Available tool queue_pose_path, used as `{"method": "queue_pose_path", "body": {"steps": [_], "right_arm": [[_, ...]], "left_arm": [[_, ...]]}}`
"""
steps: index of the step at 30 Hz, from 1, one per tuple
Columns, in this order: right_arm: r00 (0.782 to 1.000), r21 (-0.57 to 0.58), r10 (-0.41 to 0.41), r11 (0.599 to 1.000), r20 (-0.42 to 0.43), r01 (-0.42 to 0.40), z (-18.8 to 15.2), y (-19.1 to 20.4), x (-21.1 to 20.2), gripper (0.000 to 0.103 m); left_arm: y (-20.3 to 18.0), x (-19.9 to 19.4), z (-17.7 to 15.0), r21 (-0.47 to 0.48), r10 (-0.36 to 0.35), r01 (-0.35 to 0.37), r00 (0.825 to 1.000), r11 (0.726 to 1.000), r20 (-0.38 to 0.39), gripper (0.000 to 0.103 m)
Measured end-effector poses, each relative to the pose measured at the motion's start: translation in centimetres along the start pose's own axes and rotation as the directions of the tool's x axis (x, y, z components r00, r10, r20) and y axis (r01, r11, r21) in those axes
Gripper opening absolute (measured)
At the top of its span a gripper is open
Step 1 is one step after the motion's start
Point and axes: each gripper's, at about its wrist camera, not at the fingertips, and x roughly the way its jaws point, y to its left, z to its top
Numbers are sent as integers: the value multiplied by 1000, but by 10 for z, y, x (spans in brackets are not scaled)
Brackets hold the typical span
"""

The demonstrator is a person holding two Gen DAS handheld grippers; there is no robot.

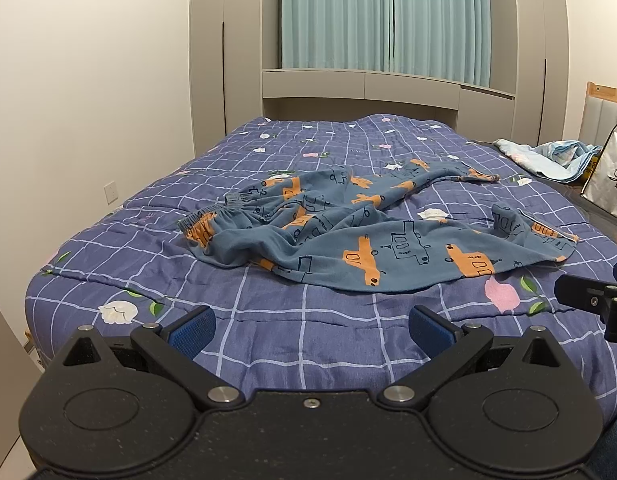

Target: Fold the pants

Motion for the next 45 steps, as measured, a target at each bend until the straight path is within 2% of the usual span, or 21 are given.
{"method": "queue_pose_path", "body": {"steps": [45], "right_arm": [[1000,-9,3,1000,2,-3,0,3,-3,103]], "left_arm": [[-2,0,-3,5,-3,3,1000,1000,-11,102]]}}
